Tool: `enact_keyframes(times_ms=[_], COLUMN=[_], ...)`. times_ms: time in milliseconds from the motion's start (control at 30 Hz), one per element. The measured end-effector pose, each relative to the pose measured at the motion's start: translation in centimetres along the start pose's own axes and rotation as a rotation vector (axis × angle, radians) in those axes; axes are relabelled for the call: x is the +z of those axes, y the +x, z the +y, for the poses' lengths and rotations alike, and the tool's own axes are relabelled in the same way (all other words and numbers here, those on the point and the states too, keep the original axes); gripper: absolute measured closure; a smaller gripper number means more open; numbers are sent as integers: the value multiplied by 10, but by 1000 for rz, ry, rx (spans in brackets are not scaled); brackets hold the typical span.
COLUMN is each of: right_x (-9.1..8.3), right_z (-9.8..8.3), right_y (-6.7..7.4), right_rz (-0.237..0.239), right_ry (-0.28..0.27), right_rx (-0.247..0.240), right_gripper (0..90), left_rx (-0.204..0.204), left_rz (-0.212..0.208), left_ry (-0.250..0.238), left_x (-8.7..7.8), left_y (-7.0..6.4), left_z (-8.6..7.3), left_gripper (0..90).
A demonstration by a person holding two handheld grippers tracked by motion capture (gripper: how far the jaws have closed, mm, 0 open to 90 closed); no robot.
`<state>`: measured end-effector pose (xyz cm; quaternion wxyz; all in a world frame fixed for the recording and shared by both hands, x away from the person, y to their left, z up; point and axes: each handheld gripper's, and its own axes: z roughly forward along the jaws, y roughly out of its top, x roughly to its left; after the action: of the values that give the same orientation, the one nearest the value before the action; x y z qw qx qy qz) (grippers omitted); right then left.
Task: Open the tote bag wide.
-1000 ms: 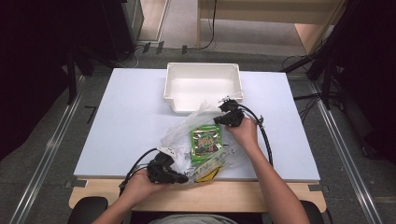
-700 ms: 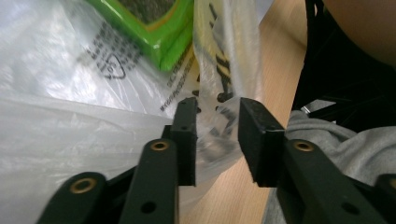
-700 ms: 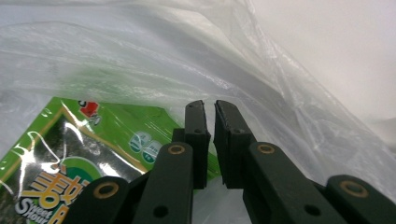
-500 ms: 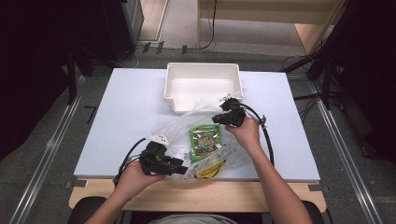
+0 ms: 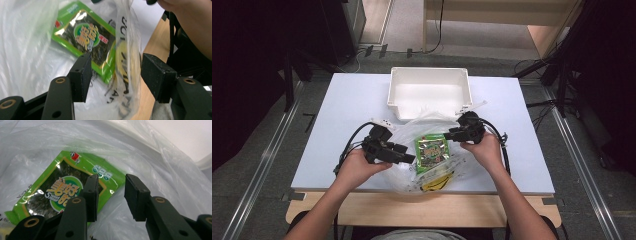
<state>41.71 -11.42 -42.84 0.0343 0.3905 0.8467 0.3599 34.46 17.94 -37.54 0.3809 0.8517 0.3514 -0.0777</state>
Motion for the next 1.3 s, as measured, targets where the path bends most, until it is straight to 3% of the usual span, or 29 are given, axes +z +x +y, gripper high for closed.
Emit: enact_keyframes(times_ms=[400,533,567,733,800,933,1000,1300], right_x=[-12,-14,-14,-16,-16,-16,-15,-12], right_z=[-13,-15,-16,-17,-18,-18,-18,-21], right_y=[2,2,3,5,6,8,9,8], right_rz=[1,3,0,1,5,10,17,14], right_ry=[-1,-1,-3,-7,-10,-6,6,20], right_rx=[11,16,12,5,12,11,18,19], right_gripper=[651,653,660,693,767,835,899,900], left_rx=[8,46,66,74,75,70,57,56], left_rz=[24,40,52,76,81,95,104,127], left_ry=[35,41,38,41,55,85,94,130], left_x=[14,19,22,30,38,50,60,80], left_y=[16,19,21,29,36,43,53,72], left_z=[41,52,57,67,73,76,73,66], left_gripper=[478,535,625,834,900,900,900,900])
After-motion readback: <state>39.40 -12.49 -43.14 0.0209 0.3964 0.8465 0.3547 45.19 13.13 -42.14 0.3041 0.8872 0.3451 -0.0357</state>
